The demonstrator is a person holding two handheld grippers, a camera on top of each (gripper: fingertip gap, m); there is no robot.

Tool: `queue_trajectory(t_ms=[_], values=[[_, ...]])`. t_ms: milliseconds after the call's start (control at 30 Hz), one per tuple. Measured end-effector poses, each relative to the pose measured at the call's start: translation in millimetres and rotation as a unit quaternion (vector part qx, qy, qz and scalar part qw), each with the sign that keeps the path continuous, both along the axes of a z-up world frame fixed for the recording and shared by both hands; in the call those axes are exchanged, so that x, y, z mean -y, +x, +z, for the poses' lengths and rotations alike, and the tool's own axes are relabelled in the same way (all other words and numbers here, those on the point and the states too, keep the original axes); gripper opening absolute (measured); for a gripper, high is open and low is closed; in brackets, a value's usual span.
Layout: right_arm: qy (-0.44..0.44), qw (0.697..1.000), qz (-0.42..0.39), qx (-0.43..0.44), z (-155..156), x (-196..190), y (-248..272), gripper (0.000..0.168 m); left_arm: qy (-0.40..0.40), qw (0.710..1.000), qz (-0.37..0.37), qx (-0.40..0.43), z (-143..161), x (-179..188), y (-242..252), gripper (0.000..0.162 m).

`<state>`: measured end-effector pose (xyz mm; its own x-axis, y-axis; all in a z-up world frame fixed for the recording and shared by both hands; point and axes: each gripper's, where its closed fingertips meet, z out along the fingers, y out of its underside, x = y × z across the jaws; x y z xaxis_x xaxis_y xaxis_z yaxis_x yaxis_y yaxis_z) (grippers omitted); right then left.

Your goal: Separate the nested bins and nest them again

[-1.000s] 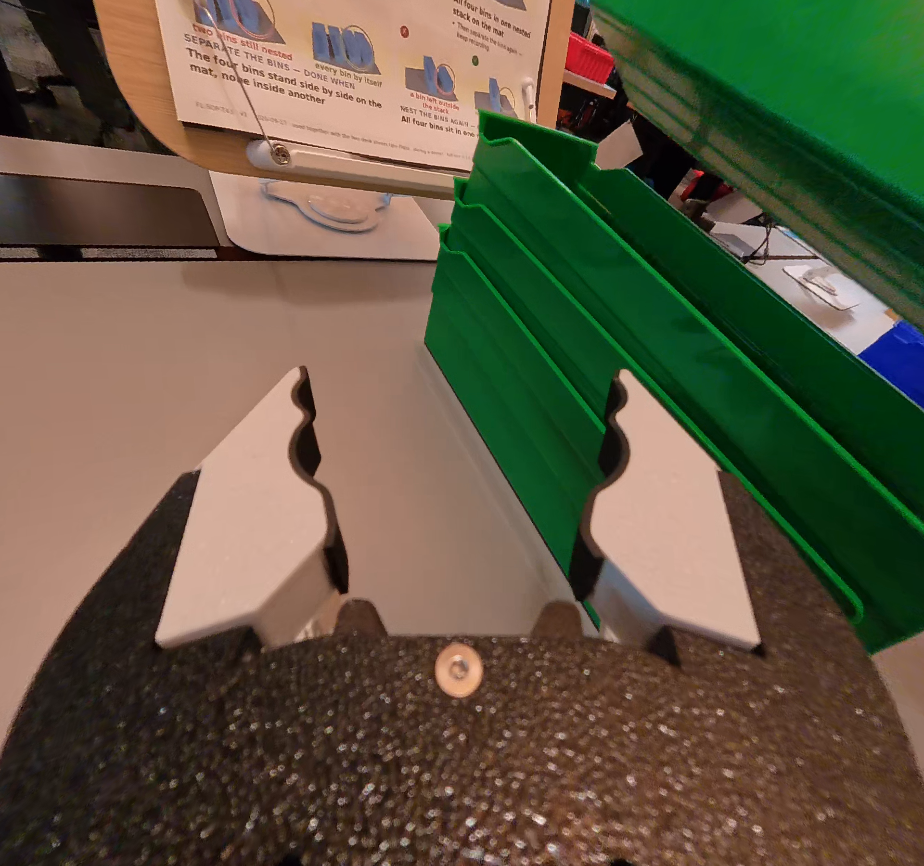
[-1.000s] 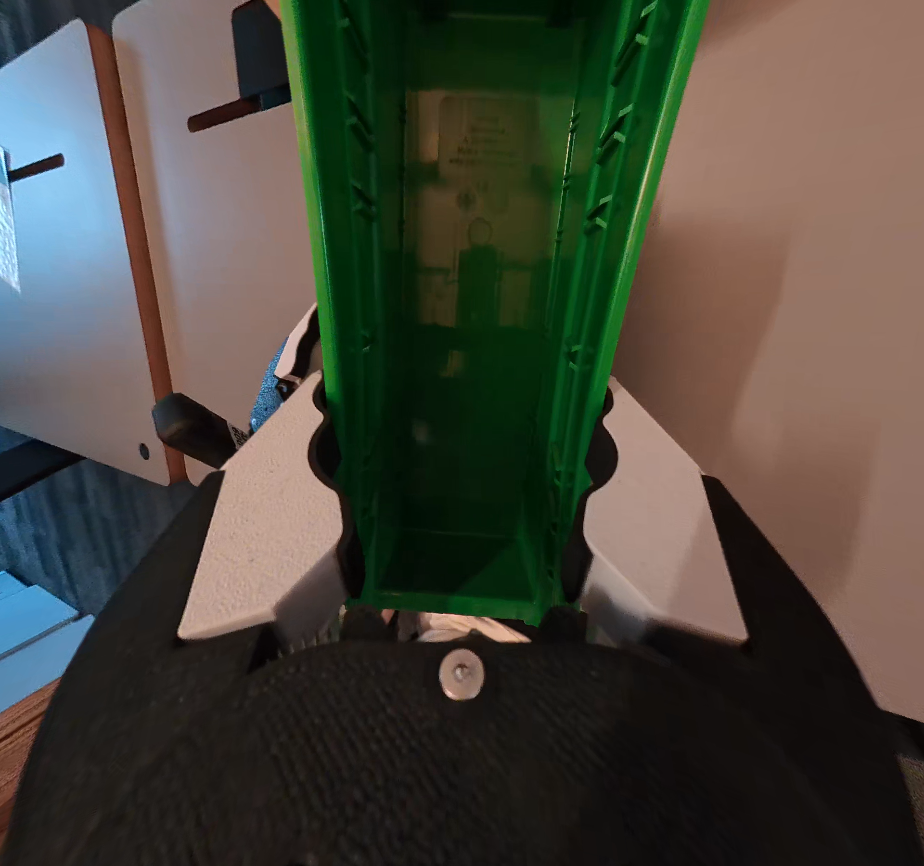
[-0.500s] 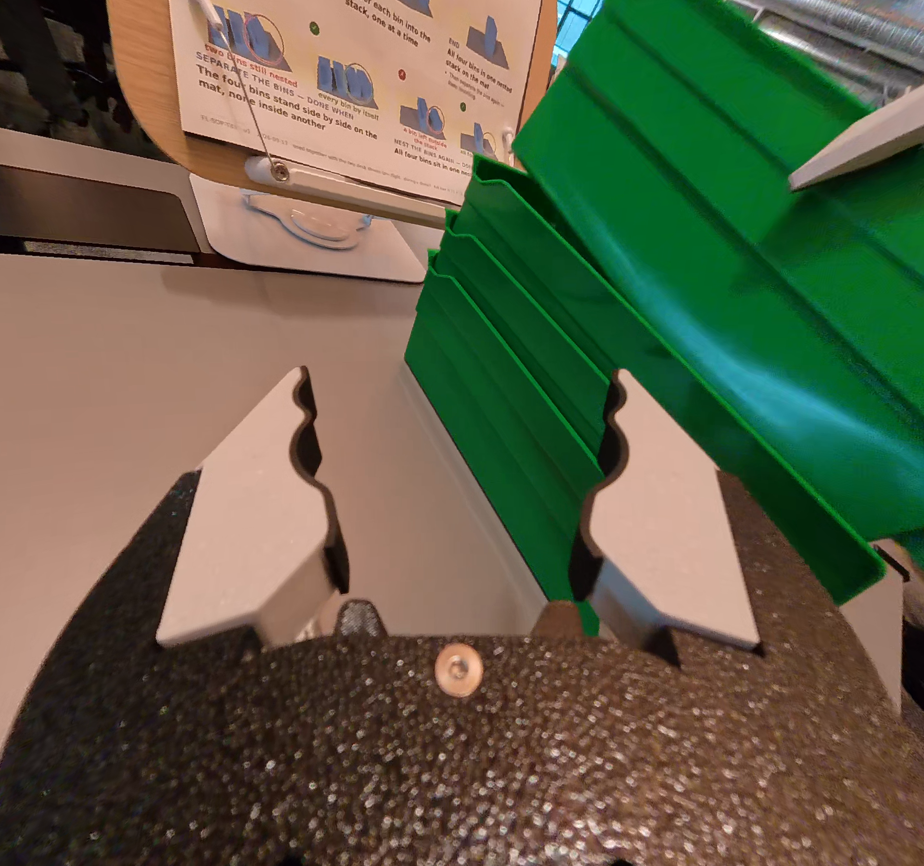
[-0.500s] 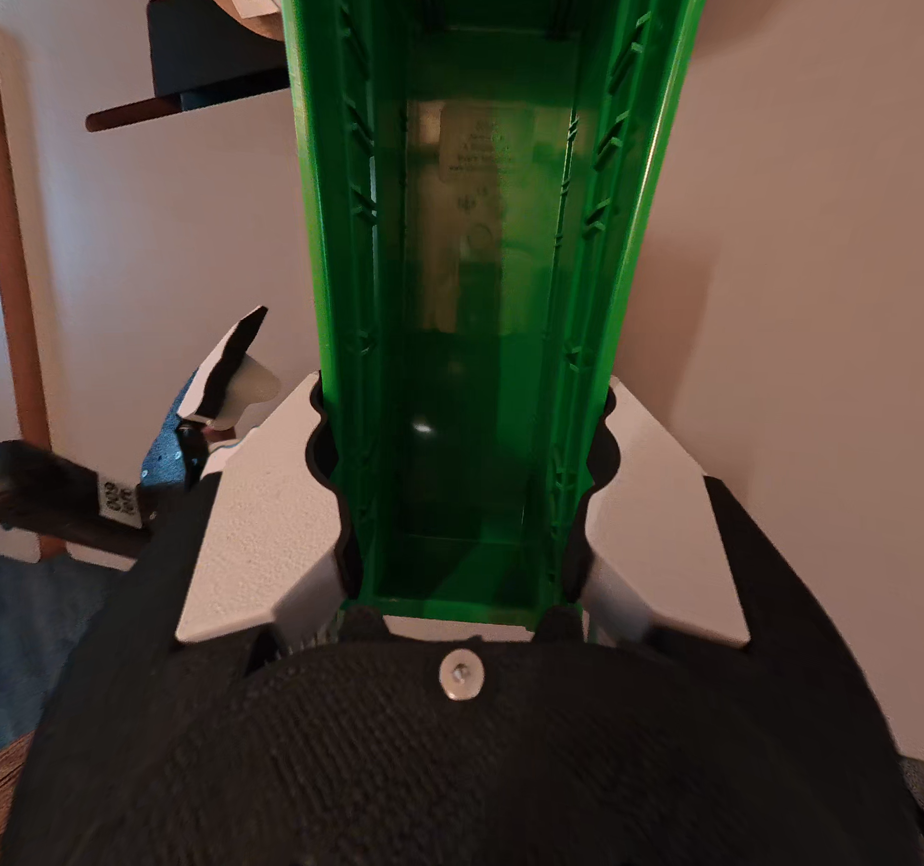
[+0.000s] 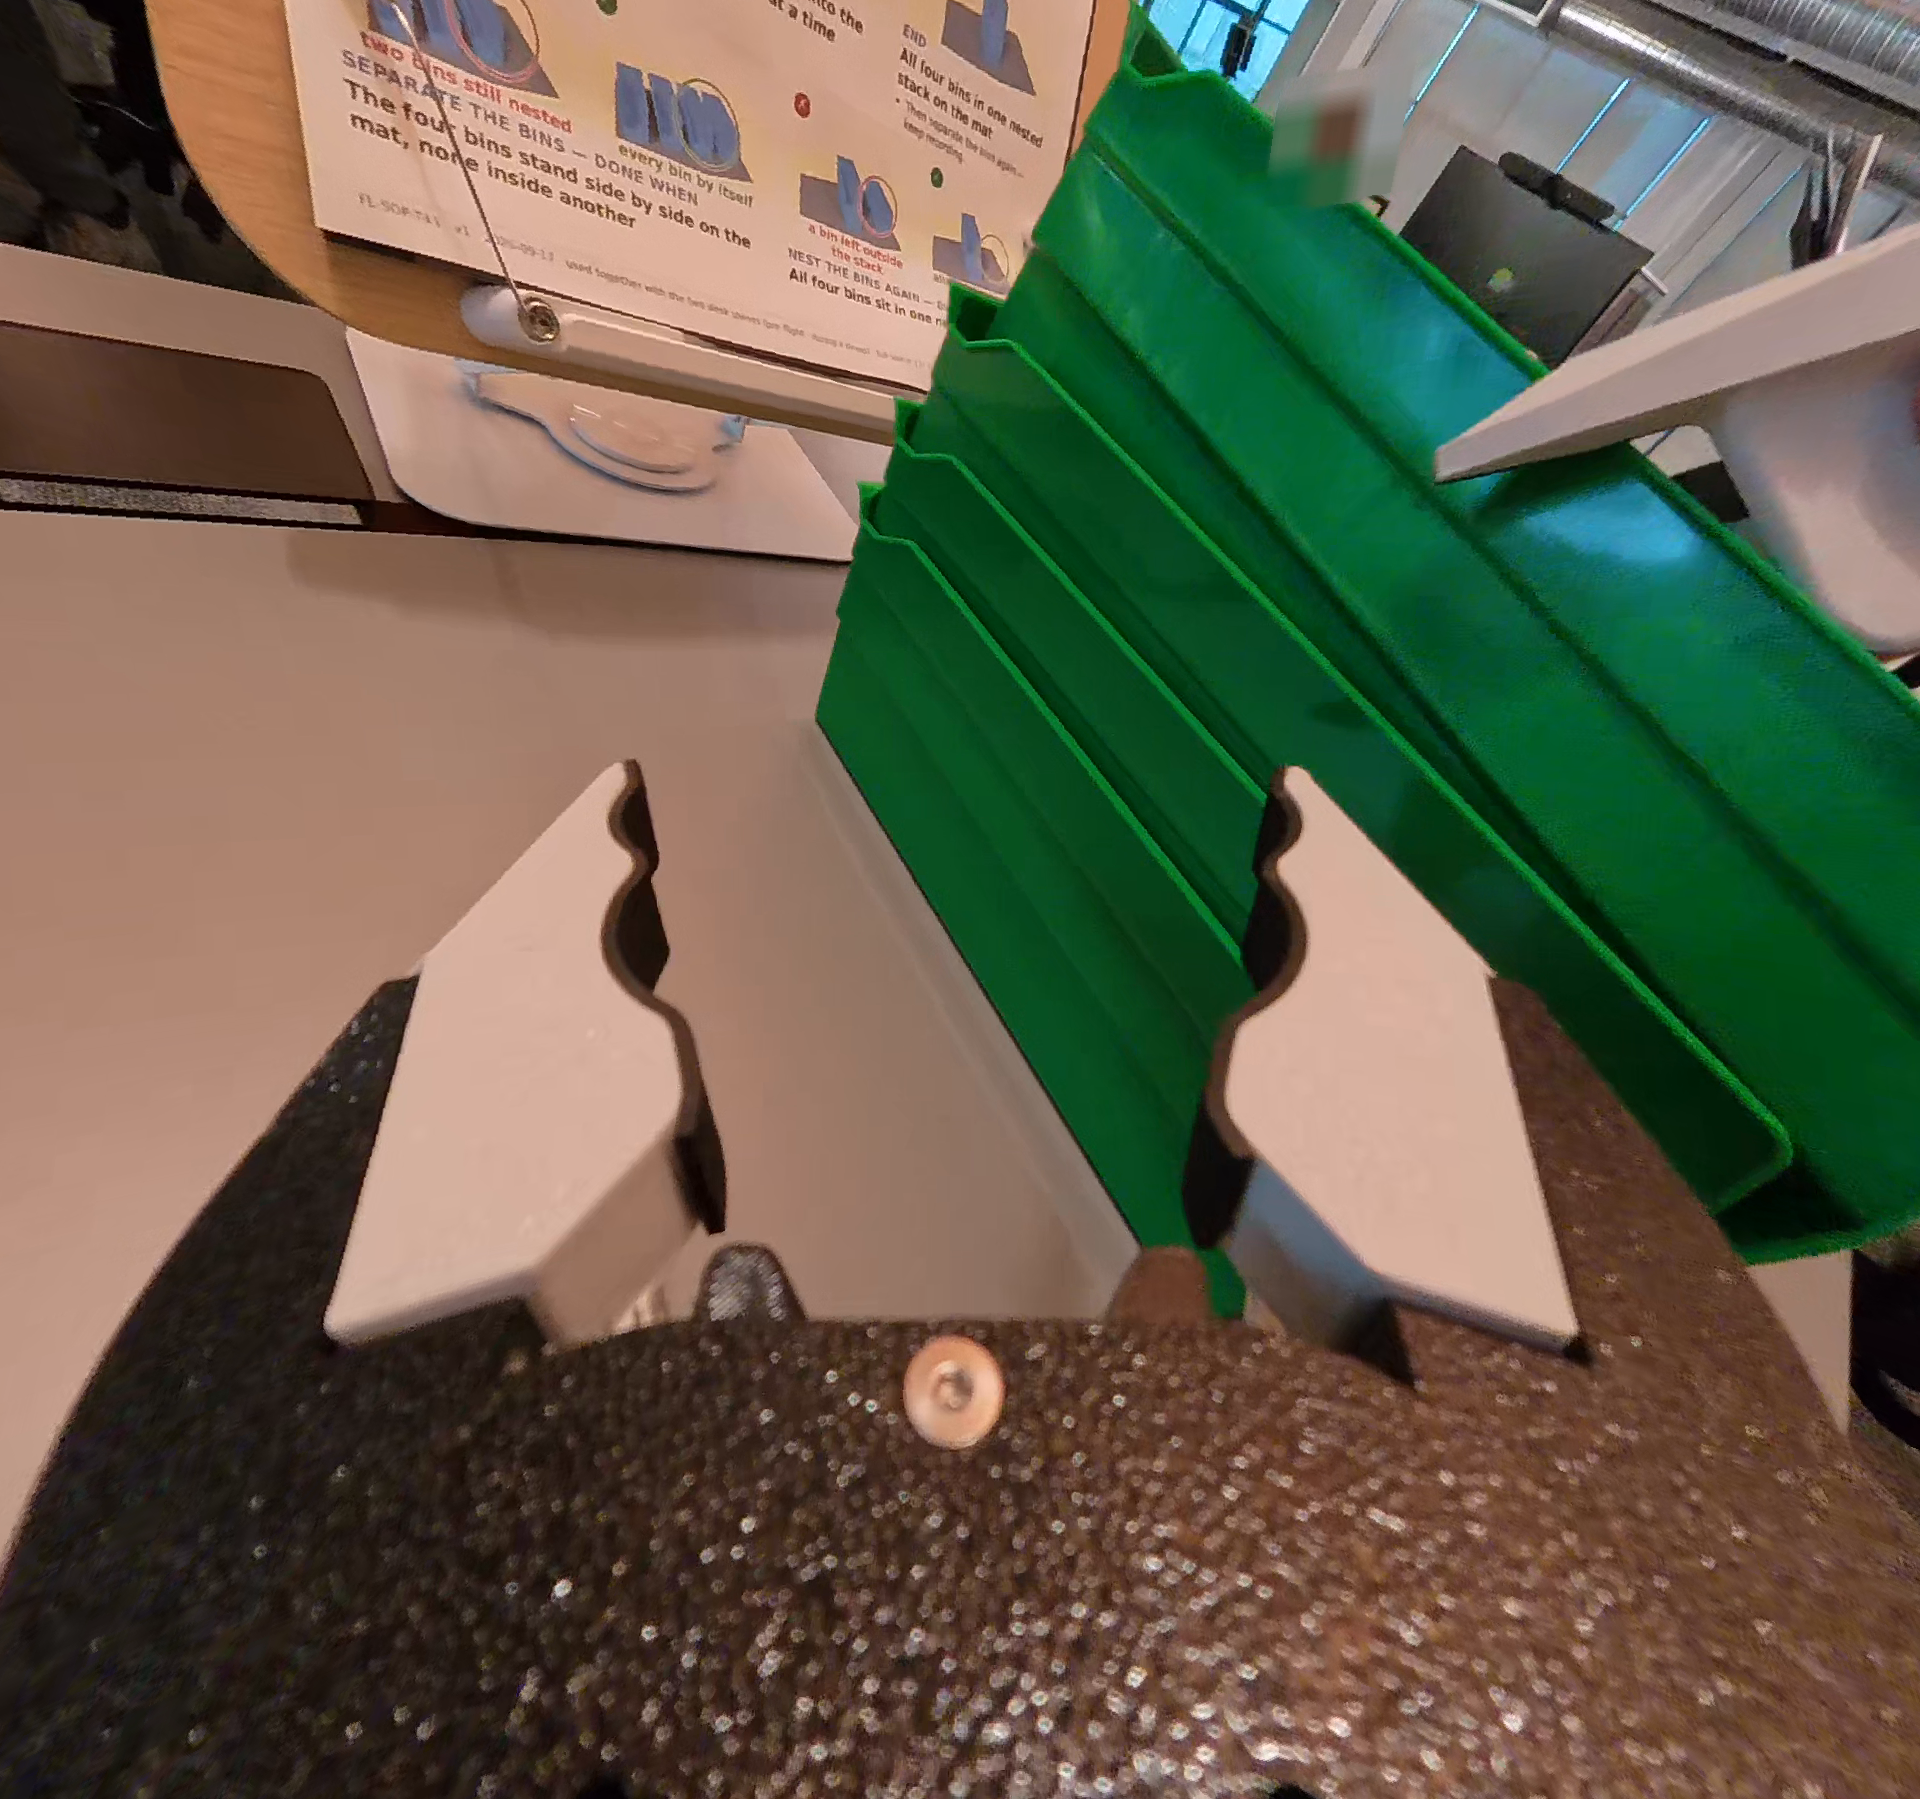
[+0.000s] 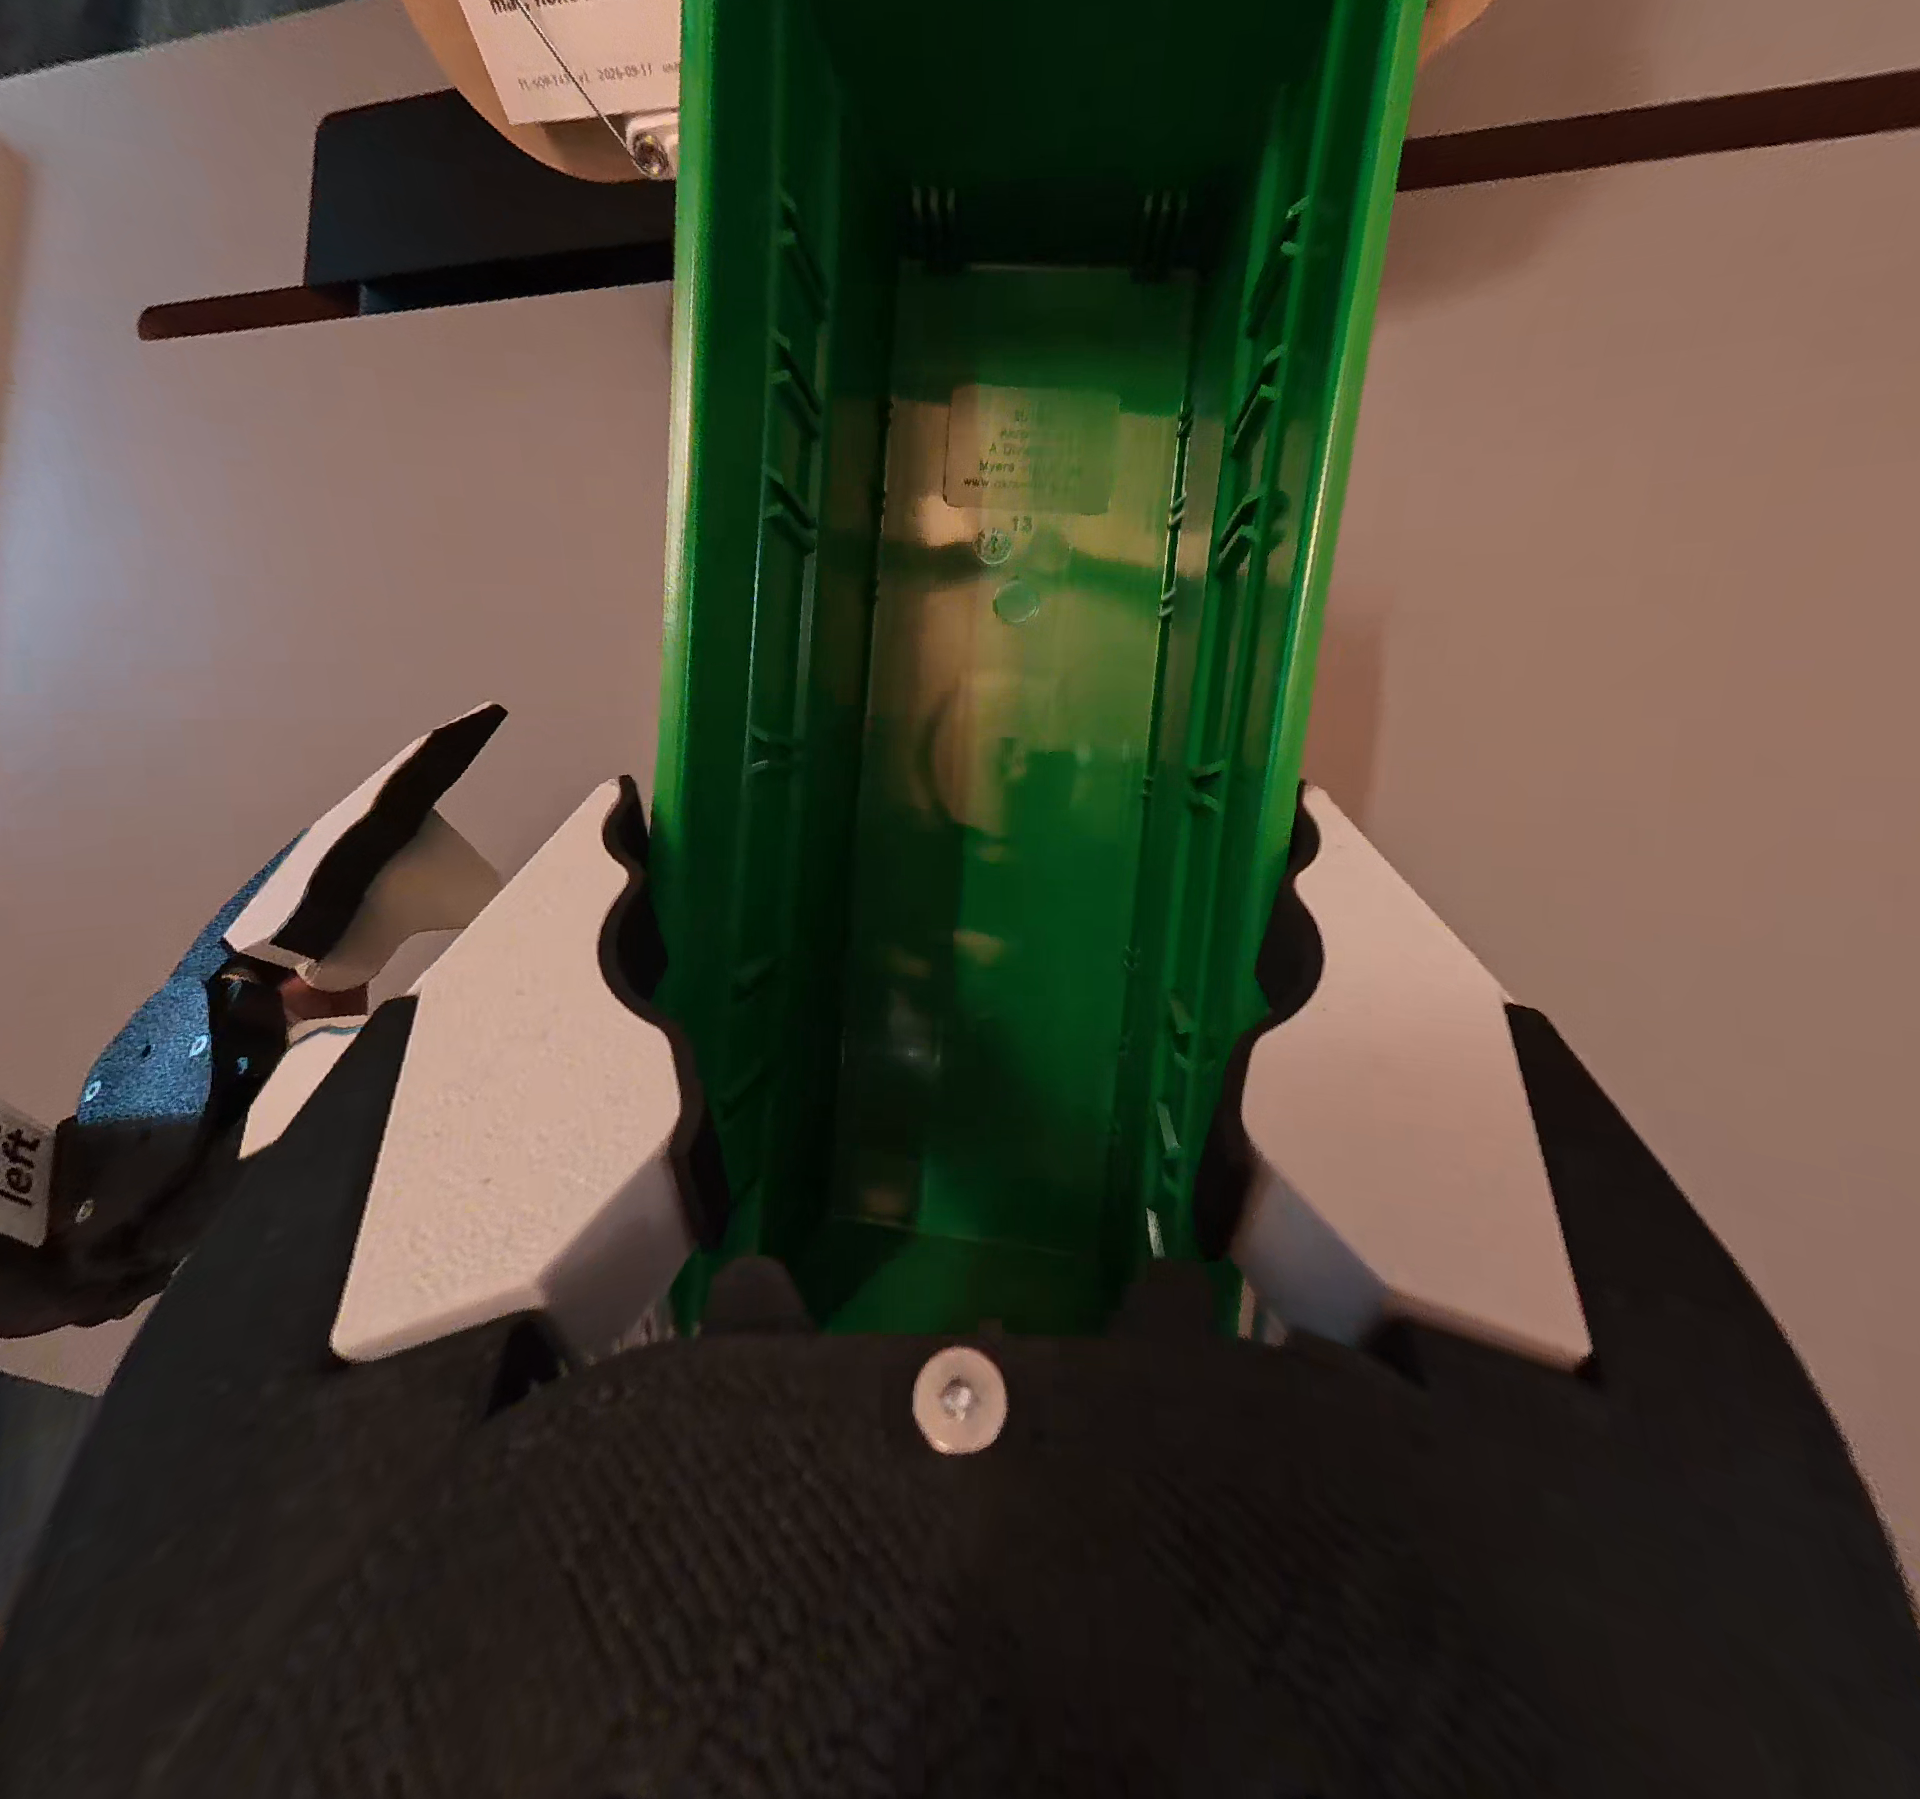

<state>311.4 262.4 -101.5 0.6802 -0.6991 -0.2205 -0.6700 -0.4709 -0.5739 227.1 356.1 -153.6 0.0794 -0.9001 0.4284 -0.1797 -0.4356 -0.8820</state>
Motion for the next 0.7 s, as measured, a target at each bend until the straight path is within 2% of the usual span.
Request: queue_trajectory(t_ms=[67, 100, 133, 233, 300, 433, 500, 567, 667, 700], values=[[0.015, 1.0, 0.003, 0.008, 1.6, -1.9, -0.1, 0.121, 0.0, 1.0, 0.003, -0.002, -1.3, -1.9, -0.6, 0.113], [0.033, 0.999, 0.007, 0.005, 4.2, -5.1, -1.8, 0.117, -0.002, 1.0, 0.002, -0.002, -2.0, -1.8, -0.5, 0.113], [0.06, 0.998, 0.015, -0.003, 9.2, -9.9, -4.8, 0.101, -0.004, 1.0, 0.001, -0.003, -2.5, -1.3, -0.1, 0.113], [0.098, 0.995, 0.017, -0.013, 12.7, -13.4, -5.7, 0.116, 0.002, 1.0, -0.001, -0.004, -2.0, 0.9, 1.0, 0.113], [0.1, 0.994, 0.039, 0.002, 12.9, -12.1, -5.7, 0.113, 0.002, 1.0, -0.004, -0.003, -1.4, 3.7, 2.3, 0.113], [0.172, 0.98, 0.095, 0.033, 43.2, -7.0, -19.0, 0.128, 0.004, 1.0, -0.009, -0.01, -3.5, 7.7, 4.3, 0.113], [0.212, 0.964, 0.125, 0.101, 68.9, 9.5, -22.6, 0.124, 0.012, 1.0, -0.003, -0.007, -0.6, 6.6, 3.5, 0.113], [0.223, 0.945, 0.131, 0.202, 88.8, 43.5, -15.9, 0.126, 0.017, 1.0, 0.005, 0.0, 3.9, 4.7, 1.7, 0.113], [0.204, 0.896, 0.073, 0.387, 103.7, 119.3, 15.9, 0.132, 0.032, 0.999, 0.022, 0.009, 10.6, 0.8, -1.7, 0.113], [0.196, 0.879, 0.042, 0.432, 100.3, 148.9, 27.3, 0.13, 0.039, 0.999, 0.028, 0.012, 12.4, -0.2, -2.8, 0.113]])
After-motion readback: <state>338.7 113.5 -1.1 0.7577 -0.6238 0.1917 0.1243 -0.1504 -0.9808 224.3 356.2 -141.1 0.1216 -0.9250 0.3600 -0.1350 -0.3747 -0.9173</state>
